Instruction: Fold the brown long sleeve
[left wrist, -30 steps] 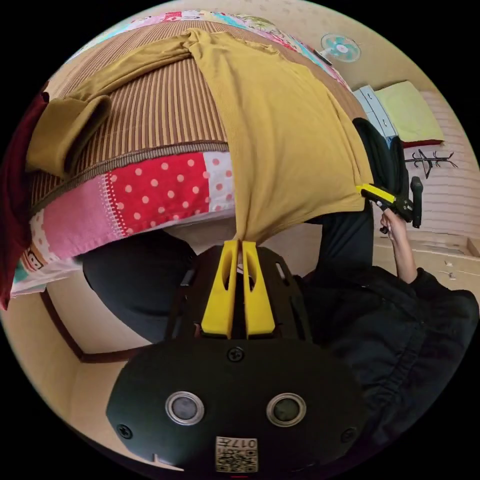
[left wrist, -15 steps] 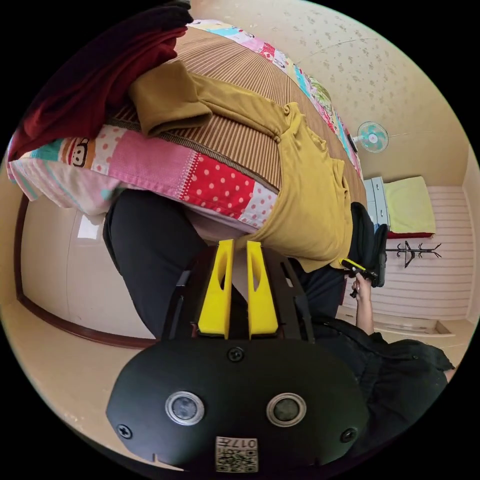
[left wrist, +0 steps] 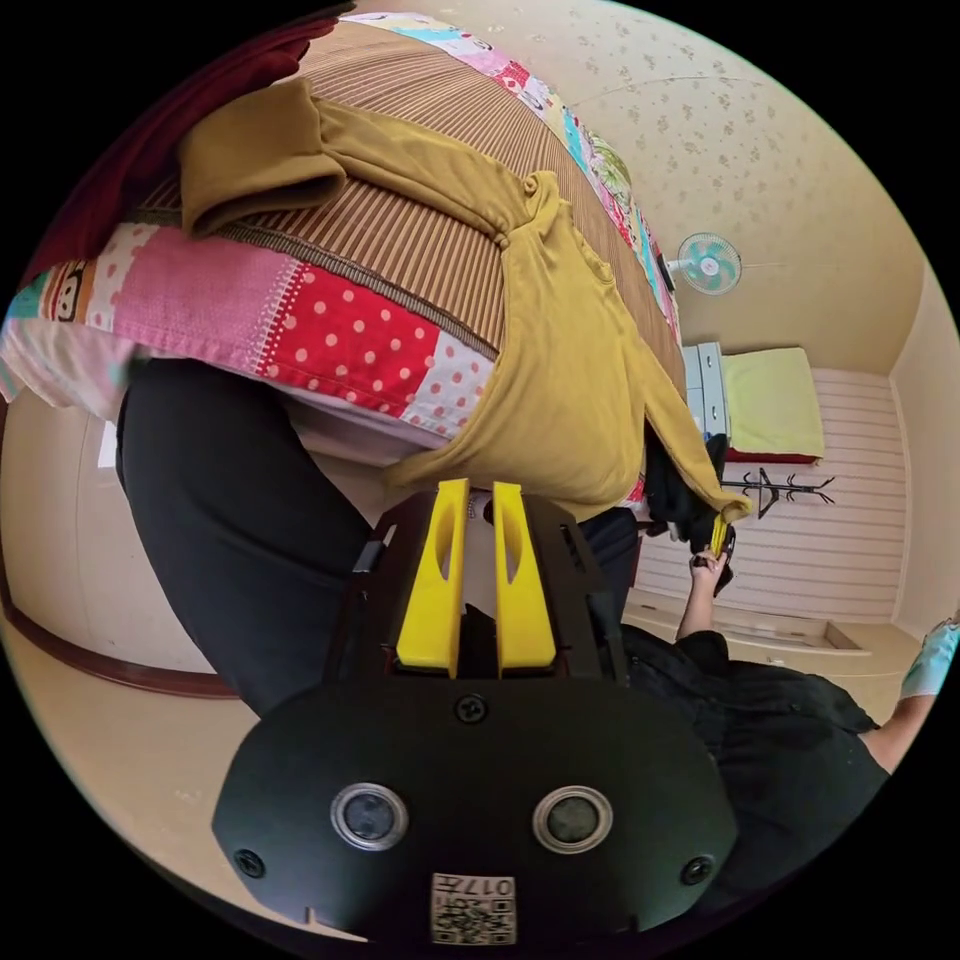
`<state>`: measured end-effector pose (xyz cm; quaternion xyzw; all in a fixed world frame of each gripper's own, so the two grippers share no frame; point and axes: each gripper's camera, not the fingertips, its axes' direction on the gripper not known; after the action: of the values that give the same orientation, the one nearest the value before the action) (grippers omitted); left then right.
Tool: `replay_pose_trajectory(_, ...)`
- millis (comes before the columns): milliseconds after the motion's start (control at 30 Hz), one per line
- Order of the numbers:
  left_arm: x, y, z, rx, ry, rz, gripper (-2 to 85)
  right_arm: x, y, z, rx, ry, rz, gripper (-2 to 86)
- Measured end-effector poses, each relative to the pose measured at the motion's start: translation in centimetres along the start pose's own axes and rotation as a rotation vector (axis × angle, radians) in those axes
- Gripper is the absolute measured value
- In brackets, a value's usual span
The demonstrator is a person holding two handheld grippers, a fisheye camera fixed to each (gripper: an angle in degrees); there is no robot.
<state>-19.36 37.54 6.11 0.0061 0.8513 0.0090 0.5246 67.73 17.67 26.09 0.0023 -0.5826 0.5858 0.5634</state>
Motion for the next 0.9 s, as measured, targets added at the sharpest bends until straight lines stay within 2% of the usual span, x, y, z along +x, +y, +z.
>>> replay_pose_trajectory(67, 0.2, 0.2, -0.4, 0.009, 0.003, -0.004, 5.1, 2.2, 1.3, -2.6, 0.051, 0.031, 0.056, 5.1)
replay_pose_trajectory(233, 0.8, 0.2, -0.8, -0.007, -0.007, 0.001, 5.1, 9.6, 8.0, -7.5, 0.301, -0.317, 0.336, 12.0)
replay_pose_trajectory(367, 1.4, -0.1, -1.1, -0.011, -0.02, 0.01, 5.1, 8.1, 8.6, -7.6, 0.301, -0.364, 0.285, 14.9)
replay_pose_trajectory(533, 1.7, -0.1, -1.4, 0.001, 0.013, 0.012, 5.1, 3.5, 4.2, -6.7, 0.253, -0.368, 0.175, 17.3)
replay_pose_trajectory(667, 1.2, 0.6, -1.5, 0.025, 0.033, -0.001, 5.1, 0.5, 2.4, -6.2, 0.227, -0.266, 0.148, 16.2)
replay_pose_trajectory(733, 0.4, 1.3, -1.5, 0.036, 0.047, -0.023, 5.1, -0.9, 2.2, -5.6, 0.175, -0.067, 0.168, 8.8)
replay_pose_trajectory(767, 0.1, 1.4, -1.5, 0.037, 0.051, -0.03, 5.1, -1.5, 2.2, -5.4, 0.178, -0.03, 0.168, 7.0)
replay_pose_trajectory(900, -0.9, 2.4, -2.7, 0.072, 0.072, -0.043, 5.1, -10.2, 0.5, -1.4, 0.208, 0.071, -0.049, 3.5)
